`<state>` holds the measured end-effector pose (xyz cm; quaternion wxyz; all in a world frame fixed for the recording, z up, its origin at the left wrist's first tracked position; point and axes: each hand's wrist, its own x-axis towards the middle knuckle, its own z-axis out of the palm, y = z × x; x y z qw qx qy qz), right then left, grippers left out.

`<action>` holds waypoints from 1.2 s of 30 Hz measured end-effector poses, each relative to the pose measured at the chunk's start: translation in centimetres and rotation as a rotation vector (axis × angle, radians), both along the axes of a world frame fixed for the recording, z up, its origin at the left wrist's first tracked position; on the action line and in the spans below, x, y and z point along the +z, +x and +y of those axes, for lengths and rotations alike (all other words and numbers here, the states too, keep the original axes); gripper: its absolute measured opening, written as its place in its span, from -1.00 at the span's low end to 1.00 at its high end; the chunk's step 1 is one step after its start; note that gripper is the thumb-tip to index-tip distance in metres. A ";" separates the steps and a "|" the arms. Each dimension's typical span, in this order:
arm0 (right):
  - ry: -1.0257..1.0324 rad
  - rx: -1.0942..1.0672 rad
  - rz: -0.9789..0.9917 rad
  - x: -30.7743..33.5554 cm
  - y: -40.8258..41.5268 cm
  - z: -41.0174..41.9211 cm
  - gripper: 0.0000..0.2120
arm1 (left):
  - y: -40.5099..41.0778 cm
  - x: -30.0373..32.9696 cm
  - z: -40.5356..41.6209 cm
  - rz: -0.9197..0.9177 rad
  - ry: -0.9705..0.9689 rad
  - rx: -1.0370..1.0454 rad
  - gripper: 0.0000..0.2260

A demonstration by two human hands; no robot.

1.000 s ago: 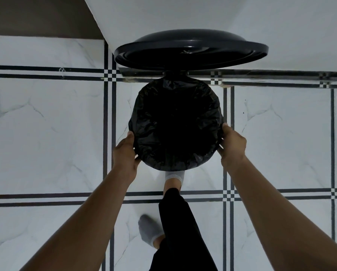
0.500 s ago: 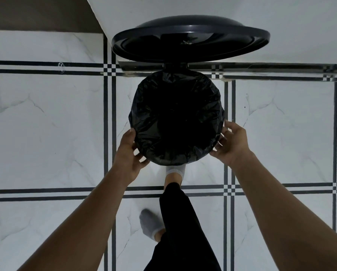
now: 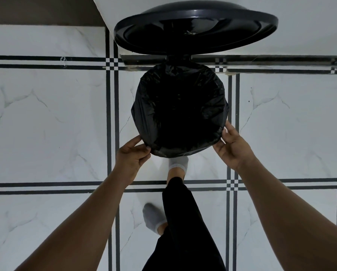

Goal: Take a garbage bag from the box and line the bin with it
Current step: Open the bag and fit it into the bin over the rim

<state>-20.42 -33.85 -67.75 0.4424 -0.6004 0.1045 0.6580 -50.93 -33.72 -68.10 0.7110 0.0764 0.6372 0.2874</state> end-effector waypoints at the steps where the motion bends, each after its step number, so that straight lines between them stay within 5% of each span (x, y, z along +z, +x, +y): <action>1: -0.019 -0.023 -0.006 0.0 -0.1 0.1 -0.65 | 0.3 0.1 0.1 0.099 0.019 -0.018 -0.63; 8: -0.120 -0.012 -0.053 0.0 -0.2 0.2 -0.71 | 1.3 -0.5 0.2 0.381 -0.029 -0.056 -0.85; 20: -0.085 -0.095 0.058 0.7 -0.8 0.9 -0.79 | 0.6 0.5 2.4 -0.167 -0.157 0.300 -0.68; 29: -0.113 -0.042 -0.042 0.9 -2.0 1.7 -0.85 | 1.5 0.5 3.7 -0.128 -0.209 0.386 -0.74; 36: -0.145 -0.080 -0.184 0.4 -2.2 1.6 -0.72 | 0.7 0.3 4.4 0.109 -0.055 0.255 -0.60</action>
